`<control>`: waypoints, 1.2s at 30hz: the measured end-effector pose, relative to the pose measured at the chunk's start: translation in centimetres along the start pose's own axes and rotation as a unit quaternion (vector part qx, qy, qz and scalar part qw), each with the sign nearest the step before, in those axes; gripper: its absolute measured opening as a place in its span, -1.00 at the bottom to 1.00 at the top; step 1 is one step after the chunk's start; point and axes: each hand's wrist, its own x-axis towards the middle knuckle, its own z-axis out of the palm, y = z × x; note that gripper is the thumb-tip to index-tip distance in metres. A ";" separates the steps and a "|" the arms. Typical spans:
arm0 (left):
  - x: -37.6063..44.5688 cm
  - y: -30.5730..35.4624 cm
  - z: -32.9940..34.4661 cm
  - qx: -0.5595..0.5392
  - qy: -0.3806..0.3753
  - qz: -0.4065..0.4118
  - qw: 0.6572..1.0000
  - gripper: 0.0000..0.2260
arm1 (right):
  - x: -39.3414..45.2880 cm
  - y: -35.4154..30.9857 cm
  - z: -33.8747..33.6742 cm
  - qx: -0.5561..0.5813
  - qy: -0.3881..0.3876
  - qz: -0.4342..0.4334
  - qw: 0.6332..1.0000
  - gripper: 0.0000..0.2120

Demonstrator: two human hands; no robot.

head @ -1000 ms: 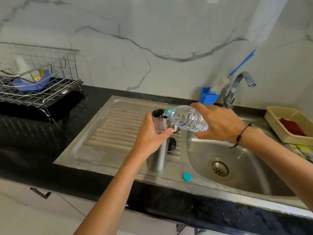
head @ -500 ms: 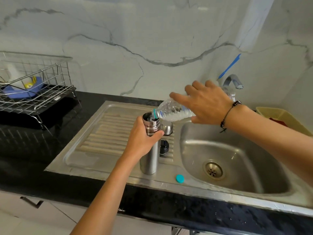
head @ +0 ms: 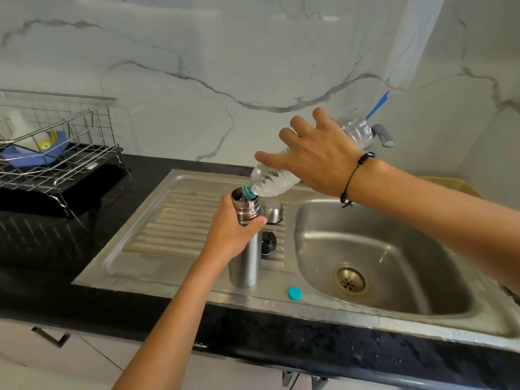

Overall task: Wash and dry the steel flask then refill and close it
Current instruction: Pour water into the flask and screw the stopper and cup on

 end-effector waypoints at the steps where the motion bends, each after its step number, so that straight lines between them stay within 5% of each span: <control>1: 0.0 0.0 0.0 0.001 0.000 0.000 1.000 -0.48 | 0.0 0.0 -0.1 0.001 -0.001 0.000 1.000 -0.35; 36: 0.0 0.0 0.0 -0.013 0.005 0.000 1.000 -0.52 | 0.1 -0.3 0.7 -0.042 0.030 0.033 0.998 -0.38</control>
